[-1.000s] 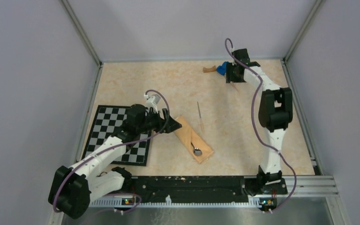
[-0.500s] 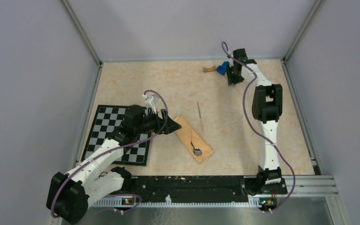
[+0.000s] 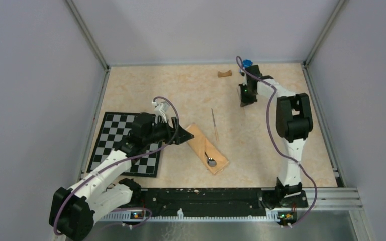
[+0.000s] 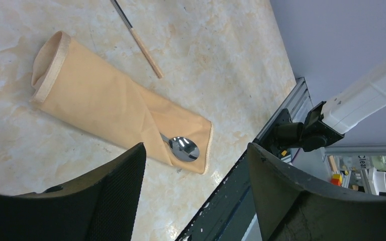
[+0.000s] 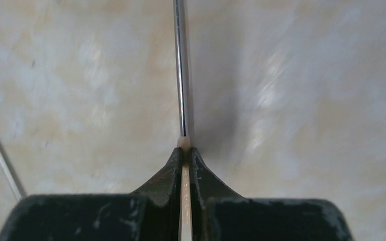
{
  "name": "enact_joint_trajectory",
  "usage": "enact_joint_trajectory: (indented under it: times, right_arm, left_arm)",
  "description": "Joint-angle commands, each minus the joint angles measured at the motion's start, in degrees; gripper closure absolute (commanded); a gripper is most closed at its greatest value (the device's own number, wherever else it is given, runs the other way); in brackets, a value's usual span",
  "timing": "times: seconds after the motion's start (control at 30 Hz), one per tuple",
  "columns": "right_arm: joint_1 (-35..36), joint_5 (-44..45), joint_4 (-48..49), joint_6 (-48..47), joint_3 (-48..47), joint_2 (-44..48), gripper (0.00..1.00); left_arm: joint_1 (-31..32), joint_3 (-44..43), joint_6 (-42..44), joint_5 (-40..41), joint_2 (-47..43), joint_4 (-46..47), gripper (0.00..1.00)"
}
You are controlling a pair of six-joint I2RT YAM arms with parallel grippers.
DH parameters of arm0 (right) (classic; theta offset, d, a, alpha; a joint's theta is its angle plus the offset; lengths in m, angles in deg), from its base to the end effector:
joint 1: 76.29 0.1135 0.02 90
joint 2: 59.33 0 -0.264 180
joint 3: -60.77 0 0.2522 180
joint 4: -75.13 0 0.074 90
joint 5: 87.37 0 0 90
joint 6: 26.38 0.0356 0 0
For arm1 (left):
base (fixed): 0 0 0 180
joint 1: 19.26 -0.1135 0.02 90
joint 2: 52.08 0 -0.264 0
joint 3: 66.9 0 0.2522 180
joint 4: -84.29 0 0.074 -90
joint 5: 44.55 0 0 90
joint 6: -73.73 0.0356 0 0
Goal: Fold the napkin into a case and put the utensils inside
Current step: Move the chopsticks to the center of the board.
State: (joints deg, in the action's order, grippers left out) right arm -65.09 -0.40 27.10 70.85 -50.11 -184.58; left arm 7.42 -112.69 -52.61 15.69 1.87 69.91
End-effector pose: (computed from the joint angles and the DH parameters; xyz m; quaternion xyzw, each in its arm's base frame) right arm 0.4582 0.0926 0.1694 -0.0399 0.9700 0.0635 0.2313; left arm 0.1808 -0.1106 0.2509 0.0744 0.8129 -0.4626 0.3459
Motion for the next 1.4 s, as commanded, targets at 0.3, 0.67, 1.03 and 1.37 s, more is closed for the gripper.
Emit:
enact_joint_trajectory:
  times: [0.3, 0.67, 1.03, 1.37]
  right_arm:
    - [18.13, -3.03, 2.43, 18.16, 24.53, 15.38, 1.00]
    - [20.13, -2.64, 5.61, 24.21, 27.35, 16.93, 0.96]
    - [20.13, 0.47, 3.82, 21.86, 20.62, 12.71, 0.93]
    - [21.14, 0.33, 2.06, 23.09, 18.39, 14.28, 0.69]
  left_arm:
    - [0.07, -0.55, -3.00, -0.83, -3.78, 2.27, 0.23]
    - [0.08, 0.23, -3.12, -0.50, -6.75, 1.03, 0.23]
    - [0.13, 0.83, -3.20, -0.87, -6.97, 1.27, 0.23]
    - [0.09, 1.62, -3.29, -0.95, -7.48, 1.60, 0.23]
